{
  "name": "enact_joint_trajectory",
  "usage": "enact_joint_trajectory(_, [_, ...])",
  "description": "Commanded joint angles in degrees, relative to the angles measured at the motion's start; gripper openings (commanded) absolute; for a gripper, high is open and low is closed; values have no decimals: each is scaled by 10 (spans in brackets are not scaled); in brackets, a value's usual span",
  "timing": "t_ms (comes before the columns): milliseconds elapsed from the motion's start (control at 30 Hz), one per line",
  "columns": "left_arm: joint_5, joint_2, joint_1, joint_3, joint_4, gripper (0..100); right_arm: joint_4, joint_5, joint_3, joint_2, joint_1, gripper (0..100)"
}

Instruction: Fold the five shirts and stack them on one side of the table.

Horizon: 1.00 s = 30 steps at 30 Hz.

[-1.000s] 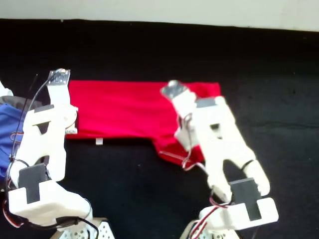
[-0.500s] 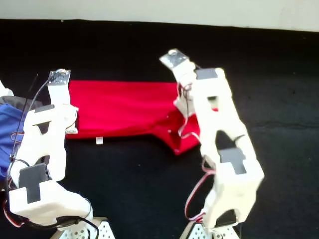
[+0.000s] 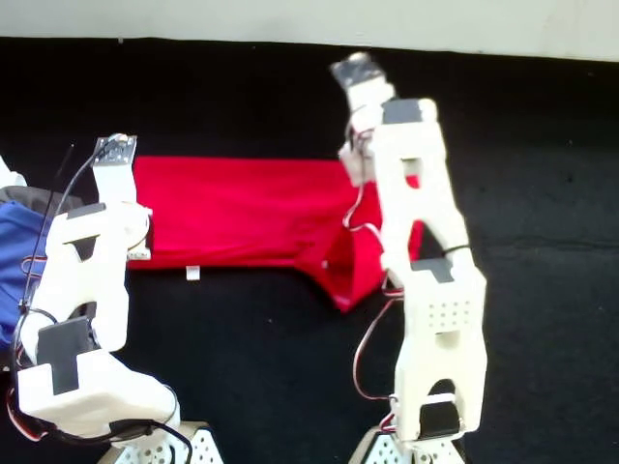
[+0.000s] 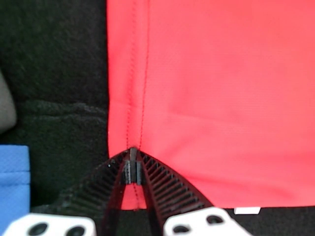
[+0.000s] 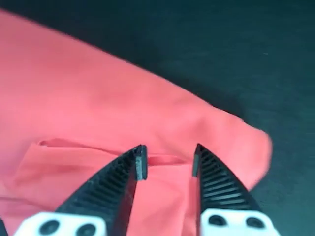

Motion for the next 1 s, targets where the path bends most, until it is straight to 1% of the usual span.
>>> enact_joint_trajectory(0, [4,1,-7,1,-14,10,72,-14,-55,-8,18,162])
enact_joint_trajectory(100, [4,1,-7,1,-14,10,183,25,-98,-7,9,162])
enact_joint_trajectory(233, [4,1,-7,1,-14,10,191,62,-66,-36,0,163])
enact_joint_trajectory(333, [4,1,-7,1,-14,10,191,96,22,-87,-30,165])
enact_joint_trajectory(467, [4,1,-7,1,-14,10,189,127,216,-202,-81,166])
enact_joint_trajectory(567, [4,1,-7,1,-14,10,143,135,351,-277,-112,170])
enact_joint_trajectory(700, [4,1,-7,1,-14,10,65,144,495,-335,-138,254])
enact_joint_trajectory(733, [4,1,-7,1,-14,10,49,144,524,-342,-145,260])
enact_joint_trajectory(967, [4,1,-7,1,-14,10,-29,140,656,-349,-178,259])
